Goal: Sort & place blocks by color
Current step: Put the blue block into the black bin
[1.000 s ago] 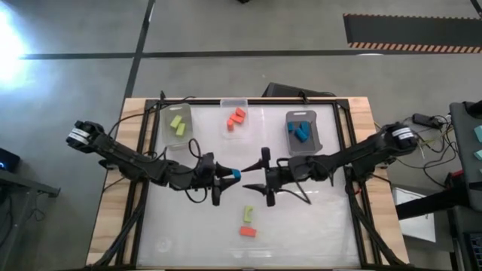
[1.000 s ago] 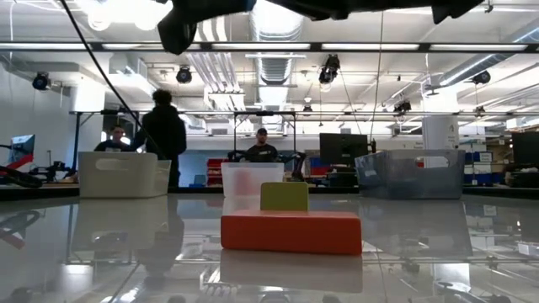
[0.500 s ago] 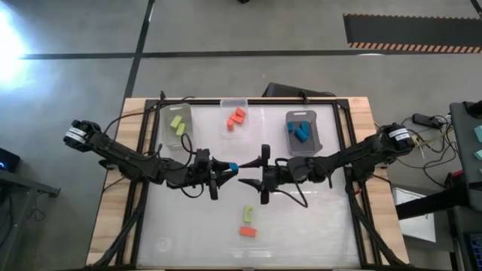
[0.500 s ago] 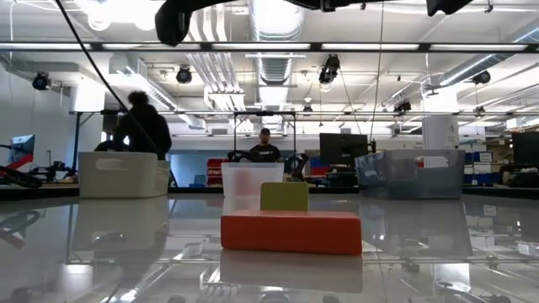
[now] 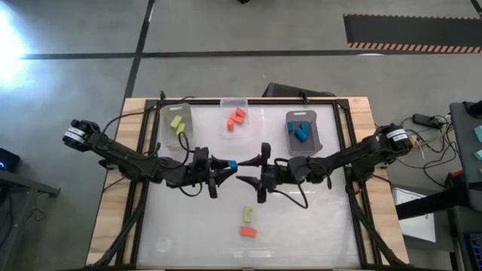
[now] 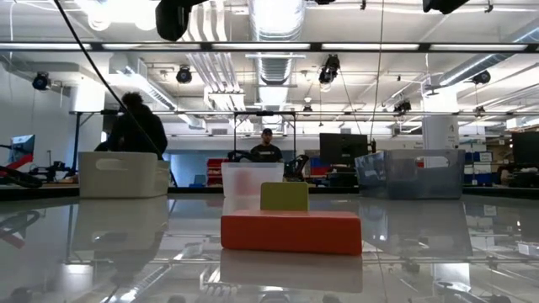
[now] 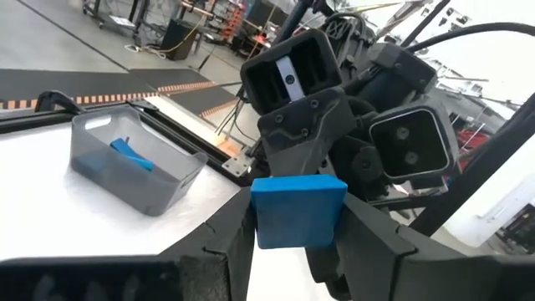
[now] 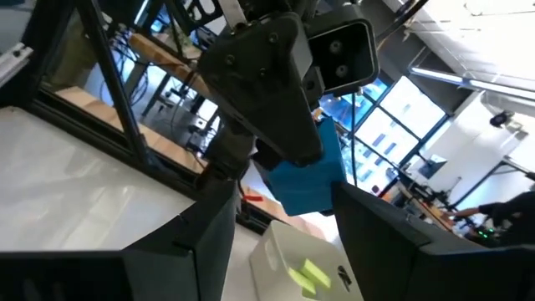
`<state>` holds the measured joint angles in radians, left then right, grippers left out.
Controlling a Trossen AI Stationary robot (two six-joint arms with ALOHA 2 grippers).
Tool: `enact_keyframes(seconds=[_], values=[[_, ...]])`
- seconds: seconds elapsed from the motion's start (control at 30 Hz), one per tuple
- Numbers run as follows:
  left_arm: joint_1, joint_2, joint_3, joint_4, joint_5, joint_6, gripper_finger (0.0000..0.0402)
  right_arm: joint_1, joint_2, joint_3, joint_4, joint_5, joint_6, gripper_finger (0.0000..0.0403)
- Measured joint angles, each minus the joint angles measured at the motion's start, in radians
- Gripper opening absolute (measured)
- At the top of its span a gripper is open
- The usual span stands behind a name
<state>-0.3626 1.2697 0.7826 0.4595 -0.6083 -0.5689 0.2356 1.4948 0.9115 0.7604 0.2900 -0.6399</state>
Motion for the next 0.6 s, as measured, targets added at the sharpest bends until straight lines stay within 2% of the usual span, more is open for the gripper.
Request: enact_keyframes(seconds=[0.3,0.6], values=[[0.001,-0.010,-0.002,-0.018,0.009,0.030,0.0123,0.000,-0.002,0.002,0.015,0.045,-0.014,0.0192],[0.004,-0.011,-0.002,0.011,0.007,0.031,0.0123,0.000,-0.002,0.023,0.012,0.041,-0.035,0.0192]])
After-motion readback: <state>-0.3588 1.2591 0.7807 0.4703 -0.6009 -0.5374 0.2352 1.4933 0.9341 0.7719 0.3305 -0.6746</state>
